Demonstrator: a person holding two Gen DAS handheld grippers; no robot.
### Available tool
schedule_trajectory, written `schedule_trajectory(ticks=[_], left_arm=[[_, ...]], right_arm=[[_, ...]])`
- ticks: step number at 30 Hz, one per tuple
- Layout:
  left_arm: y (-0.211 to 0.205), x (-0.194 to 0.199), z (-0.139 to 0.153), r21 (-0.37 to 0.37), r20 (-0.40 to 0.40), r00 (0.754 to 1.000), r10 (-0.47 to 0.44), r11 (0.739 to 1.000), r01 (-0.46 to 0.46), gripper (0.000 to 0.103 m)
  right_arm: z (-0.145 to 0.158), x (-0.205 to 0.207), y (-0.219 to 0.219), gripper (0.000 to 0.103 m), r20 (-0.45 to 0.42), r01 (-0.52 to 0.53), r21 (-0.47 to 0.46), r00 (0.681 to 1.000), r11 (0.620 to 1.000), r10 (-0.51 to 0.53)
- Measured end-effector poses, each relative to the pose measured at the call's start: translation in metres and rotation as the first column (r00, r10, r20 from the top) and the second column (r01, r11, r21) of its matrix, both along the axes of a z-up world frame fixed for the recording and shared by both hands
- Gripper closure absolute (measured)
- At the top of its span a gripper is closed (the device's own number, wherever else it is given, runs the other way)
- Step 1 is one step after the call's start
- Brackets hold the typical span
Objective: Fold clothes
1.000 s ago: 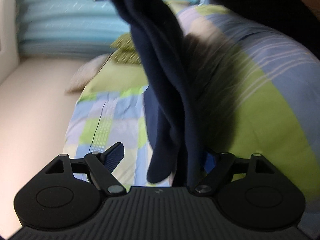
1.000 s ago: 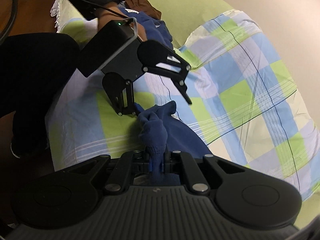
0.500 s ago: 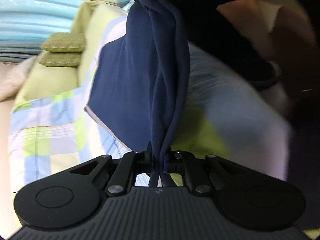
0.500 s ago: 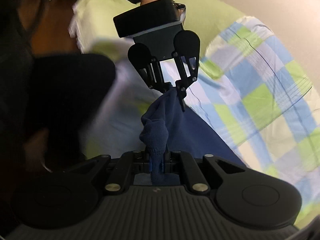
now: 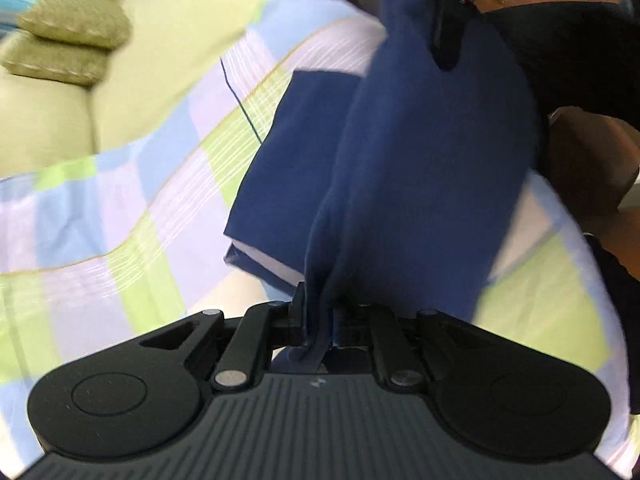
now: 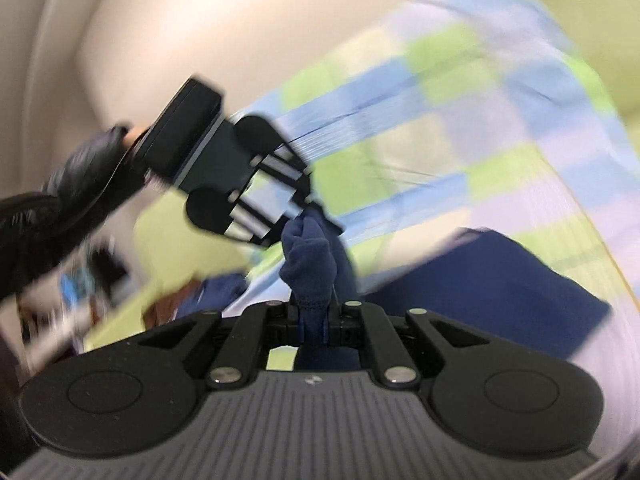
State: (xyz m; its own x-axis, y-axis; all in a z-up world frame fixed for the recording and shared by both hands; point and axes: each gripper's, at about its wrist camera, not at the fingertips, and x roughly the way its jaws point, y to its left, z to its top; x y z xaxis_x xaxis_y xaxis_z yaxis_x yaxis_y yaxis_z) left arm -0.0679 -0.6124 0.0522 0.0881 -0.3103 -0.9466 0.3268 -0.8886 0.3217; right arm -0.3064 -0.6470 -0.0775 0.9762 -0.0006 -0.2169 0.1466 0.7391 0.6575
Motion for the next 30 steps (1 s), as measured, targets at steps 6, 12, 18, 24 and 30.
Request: schedule_trajectory(ticks=[6,12,18,24,30], left_arm=[[-0.06,0.003,-0.048,0.093,-0.031,0.999,0.009,0.996,-0.006,0.087],[-0.091,0.003,-0.06,0.083,-0.037,0.999,0.015,0.996,-0.012,0.088],[-0.107,0.01,-0.071,0.056,-0.06,0.996,0.058,0.997,-0.055,0.088],[-0.097,0.023,-0.059,-0.004,-0.081,0.995,0.061,0.998,-0.062,0.093],[-0.107,0.035,-0.059,-0.047,-0.094,0.988,0.121,0.991,-0.126,0.096]], right_arm=[[-0.058,-0.006,-0.045,0.097,-0.027,0.107,0.191,0.994,0.976,-0.104],[-0.093,-0.016,-0.065,0.097,-0.036,0.165,0.283,0.986,0.945,-0.161],[-0.106,-0.017,-0.076,0.096,-0.05,0.237,0.31,0.971,0.921,-0.233],[-0.106,-0.013,-0.08,0.095,-0.078,0.249,0.29,0.968,0.924,-0.237],[-0.103,-0.012,-0.082,0.094,-0.085,0.279,0.256,0.96,0.926,-0.266]])
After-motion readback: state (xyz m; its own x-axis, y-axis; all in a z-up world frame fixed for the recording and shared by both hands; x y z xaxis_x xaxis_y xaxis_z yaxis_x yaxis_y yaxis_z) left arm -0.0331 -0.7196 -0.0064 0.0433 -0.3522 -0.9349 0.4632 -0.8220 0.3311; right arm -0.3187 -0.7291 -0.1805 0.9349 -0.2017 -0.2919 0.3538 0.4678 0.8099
